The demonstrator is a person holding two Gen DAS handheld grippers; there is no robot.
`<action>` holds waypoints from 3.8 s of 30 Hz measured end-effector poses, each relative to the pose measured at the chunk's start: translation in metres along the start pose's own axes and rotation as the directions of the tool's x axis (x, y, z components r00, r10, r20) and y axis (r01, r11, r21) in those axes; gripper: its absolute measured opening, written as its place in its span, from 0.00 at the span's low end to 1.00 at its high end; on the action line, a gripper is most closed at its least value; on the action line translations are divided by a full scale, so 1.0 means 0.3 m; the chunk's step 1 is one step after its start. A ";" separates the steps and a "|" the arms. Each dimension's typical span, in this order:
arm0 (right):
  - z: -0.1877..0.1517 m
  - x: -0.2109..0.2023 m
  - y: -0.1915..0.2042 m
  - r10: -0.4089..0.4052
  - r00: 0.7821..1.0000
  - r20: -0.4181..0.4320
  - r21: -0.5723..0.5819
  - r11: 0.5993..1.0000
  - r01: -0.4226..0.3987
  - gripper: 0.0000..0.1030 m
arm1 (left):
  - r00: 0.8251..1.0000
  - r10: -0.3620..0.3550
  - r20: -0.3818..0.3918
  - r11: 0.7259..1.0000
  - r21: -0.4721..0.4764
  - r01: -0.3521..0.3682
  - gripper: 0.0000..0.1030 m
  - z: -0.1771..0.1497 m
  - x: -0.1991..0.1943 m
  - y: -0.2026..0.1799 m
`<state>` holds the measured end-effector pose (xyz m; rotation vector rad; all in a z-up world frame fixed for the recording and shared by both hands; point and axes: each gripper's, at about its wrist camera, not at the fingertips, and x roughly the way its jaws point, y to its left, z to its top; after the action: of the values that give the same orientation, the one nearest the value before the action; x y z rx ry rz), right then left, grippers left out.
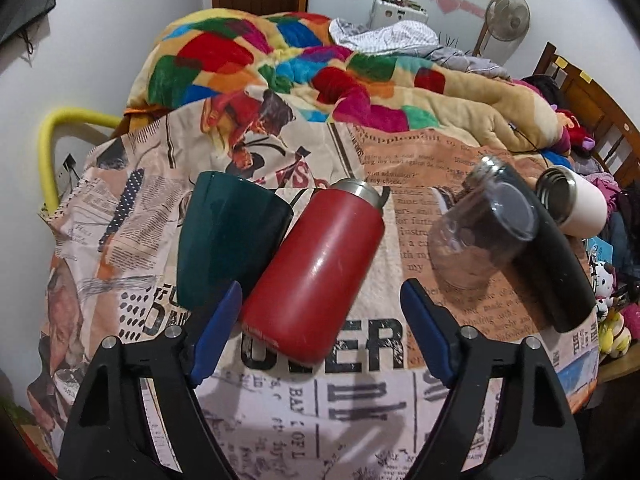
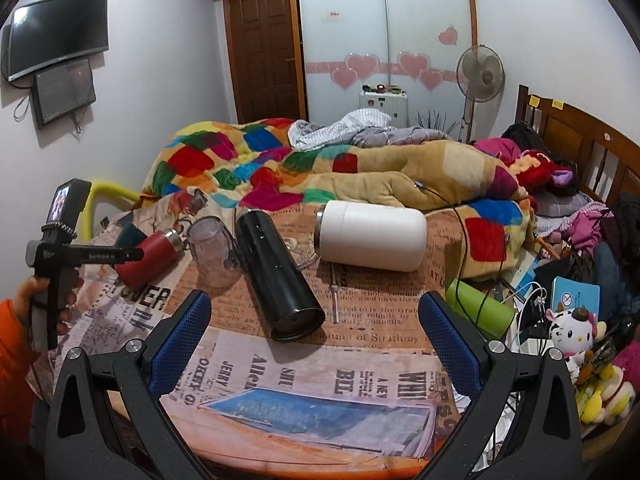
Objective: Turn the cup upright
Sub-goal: 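Reach the left gripper to the red thermos bottle and close on it, then lift the red bottle with the left gripper and carry it across the sheet, then lower the red bottle onto the sheet and open the left gripper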
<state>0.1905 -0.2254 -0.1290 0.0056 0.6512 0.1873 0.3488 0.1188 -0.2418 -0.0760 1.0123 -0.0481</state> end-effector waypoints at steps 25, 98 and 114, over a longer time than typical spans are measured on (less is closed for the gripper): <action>-0.025 0.082 0.030 0.023 0.999 -0.044 -0.022 0.999 -0.024 1.00 | 0.989 -0.073 -0.130 0.996 0.035 0.078 0.75 0.047 0.220 -0.078; -0.103 -0.039 -0.010 0.069 0.996 -0.049 -0.017 0.997 -0.070 1.00 | 0.986 -0.109 -0.123 0.941 0.306 0.142 0.60 -0.391 0.001 -0.667; -0.069 -0.019 0.086 0.048 0.997 -0.064 -0.104 0.993 -0.055 1.00 | 0.977 -0.197 -0.079 0.955 0.208 0.210 0.67 -0.411 -0.233 -0.504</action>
<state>0.1691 -0.2020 -0.1404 -0.0859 0.7025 0.2727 0.2065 -0.0318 -0.2346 0.0199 1.0480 -0.3501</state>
